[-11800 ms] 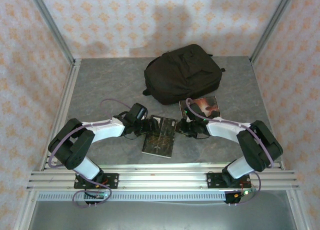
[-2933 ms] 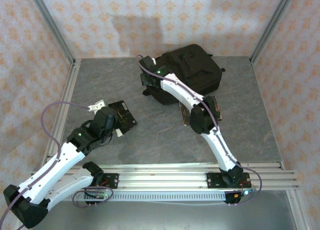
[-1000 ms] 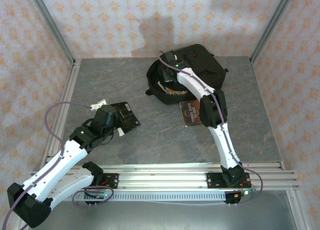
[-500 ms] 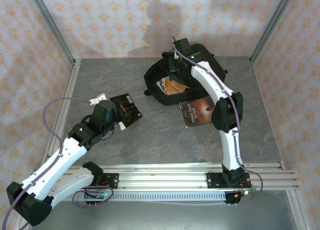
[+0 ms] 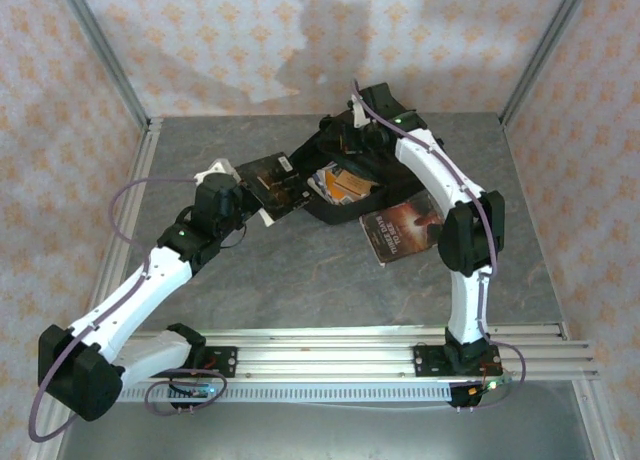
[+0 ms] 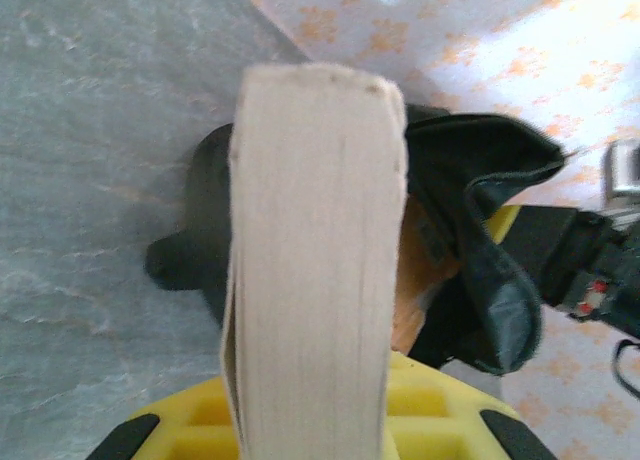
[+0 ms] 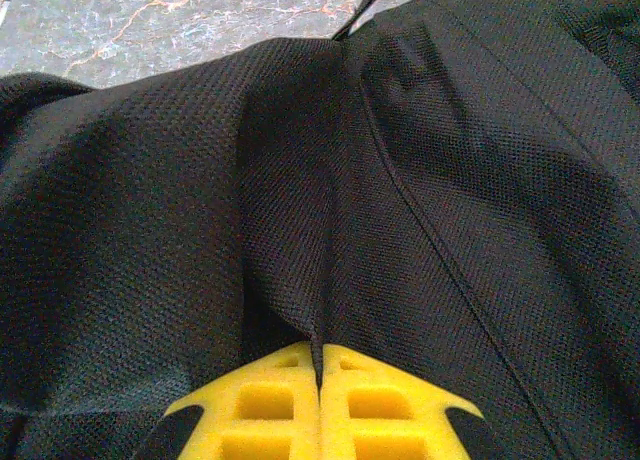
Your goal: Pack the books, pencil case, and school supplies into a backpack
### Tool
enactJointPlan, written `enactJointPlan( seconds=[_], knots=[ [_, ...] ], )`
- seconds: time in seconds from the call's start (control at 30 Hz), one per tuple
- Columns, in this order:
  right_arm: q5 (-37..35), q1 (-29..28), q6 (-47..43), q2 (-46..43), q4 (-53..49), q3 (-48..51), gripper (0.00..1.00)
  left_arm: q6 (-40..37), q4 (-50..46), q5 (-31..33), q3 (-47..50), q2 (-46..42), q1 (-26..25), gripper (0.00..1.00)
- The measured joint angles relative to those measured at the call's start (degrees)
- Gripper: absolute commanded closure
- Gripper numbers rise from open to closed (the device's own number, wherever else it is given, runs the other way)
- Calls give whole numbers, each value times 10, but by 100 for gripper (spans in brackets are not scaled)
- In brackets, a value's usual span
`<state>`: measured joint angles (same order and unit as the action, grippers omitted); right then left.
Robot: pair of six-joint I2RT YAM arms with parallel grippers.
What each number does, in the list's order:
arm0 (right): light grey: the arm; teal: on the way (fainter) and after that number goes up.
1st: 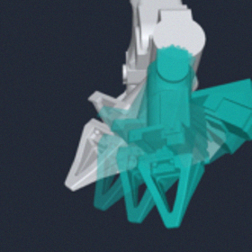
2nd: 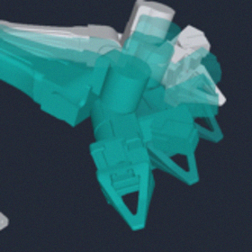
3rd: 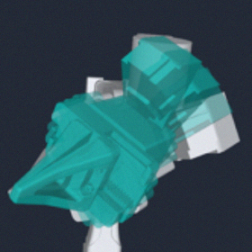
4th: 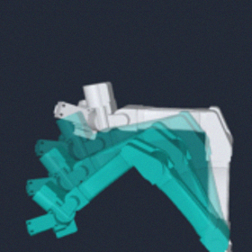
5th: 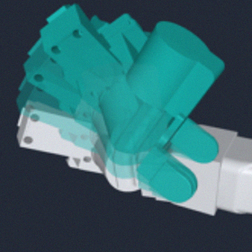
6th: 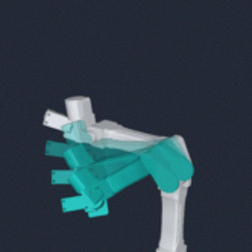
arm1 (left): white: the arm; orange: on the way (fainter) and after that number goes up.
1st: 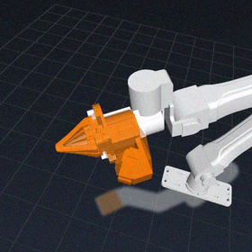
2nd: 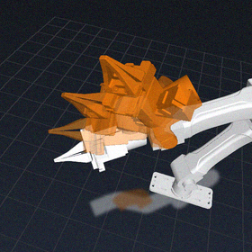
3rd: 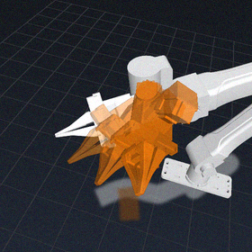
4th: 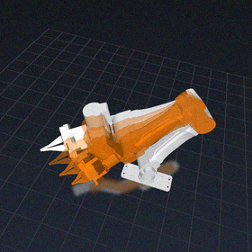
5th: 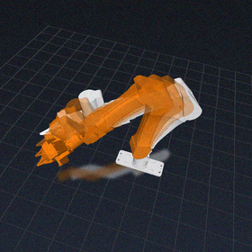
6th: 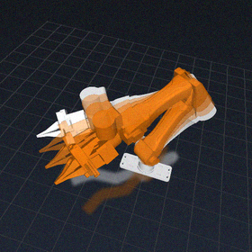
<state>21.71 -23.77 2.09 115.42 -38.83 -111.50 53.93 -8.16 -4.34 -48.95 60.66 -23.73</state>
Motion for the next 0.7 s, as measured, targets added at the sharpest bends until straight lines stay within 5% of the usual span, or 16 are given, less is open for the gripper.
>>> enactJointPlan(
  seconds=[0.4,0.7],
  knots=[
    [7,2,16,-18,22,33,100,0,1,-12,-41,-27,2,100],
    [33,2,22,-24,21,36,97,34,112,-66,-43,129,2,100]
  ],
)
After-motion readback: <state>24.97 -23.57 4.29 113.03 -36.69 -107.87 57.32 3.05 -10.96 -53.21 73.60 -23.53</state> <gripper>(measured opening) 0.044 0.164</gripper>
